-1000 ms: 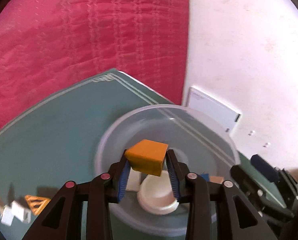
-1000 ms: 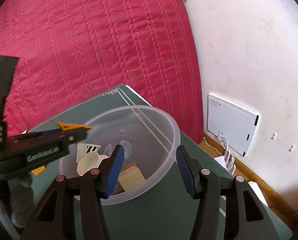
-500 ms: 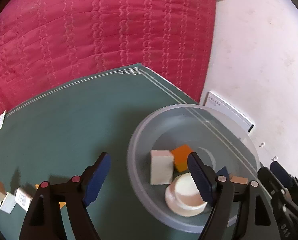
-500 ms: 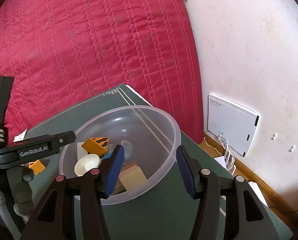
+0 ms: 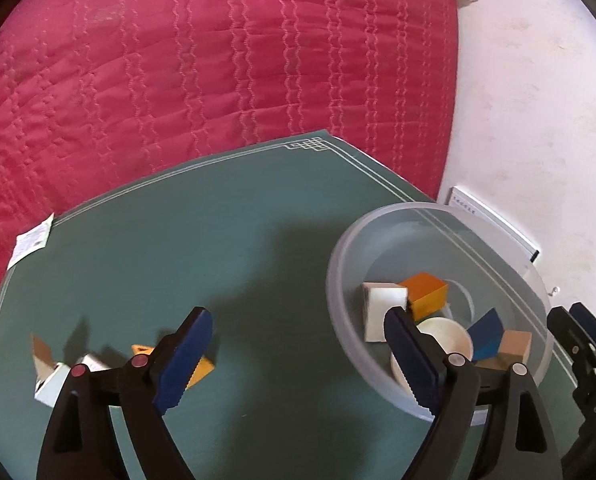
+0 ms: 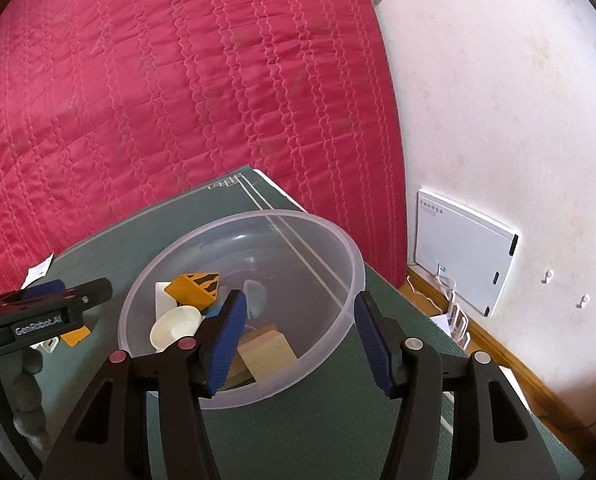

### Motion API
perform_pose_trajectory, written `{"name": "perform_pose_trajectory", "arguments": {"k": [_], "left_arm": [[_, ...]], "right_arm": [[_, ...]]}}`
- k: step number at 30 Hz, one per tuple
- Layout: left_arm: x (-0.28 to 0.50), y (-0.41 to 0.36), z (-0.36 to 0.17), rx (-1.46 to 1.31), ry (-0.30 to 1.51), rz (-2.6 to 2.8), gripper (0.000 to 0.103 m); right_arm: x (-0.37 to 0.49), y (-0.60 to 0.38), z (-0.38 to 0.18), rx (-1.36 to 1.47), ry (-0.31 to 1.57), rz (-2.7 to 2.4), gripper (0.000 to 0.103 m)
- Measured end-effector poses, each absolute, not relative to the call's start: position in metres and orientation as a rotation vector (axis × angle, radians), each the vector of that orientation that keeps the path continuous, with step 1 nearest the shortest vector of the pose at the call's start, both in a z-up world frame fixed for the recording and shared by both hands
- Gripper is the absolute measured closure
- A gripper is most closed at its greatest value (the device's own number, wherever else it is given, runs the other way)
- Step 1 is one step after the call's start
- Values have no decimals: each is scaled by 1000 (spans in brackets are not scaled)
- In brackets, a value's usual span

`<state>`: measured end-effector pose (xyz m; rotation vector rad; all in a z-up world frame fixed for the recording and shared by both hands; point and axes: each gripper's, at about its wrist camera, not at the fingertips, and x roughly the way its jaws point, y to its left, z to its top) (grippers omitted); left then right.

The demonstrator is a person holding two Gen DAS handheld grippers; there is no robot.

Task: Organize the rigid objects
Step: 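Withdraw the open left gripper from the bowl toward the remaining blocks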

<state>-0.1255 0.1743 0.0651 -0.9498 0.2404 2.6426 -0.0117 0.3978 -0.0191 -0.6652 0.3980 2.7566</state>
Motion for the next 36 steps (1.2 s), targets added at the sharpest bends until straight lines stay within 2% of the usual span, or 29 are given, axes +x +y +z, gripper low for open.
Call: {"name": "perform_pose_trajectory", "arguments": {"k": [19,28,36], "left_arm": [[-111,131,67,-953,228,2722,12],[-108,101,65,-973,173,2746,11],[-110,66,59,-1011,124,2783,11]], "right_arm": [[-11,393,-15,-670,351,2748,42],[-11,373,-8,-674,225,2795,40],[-9,346,-4,-762,196,2876,40]]}}
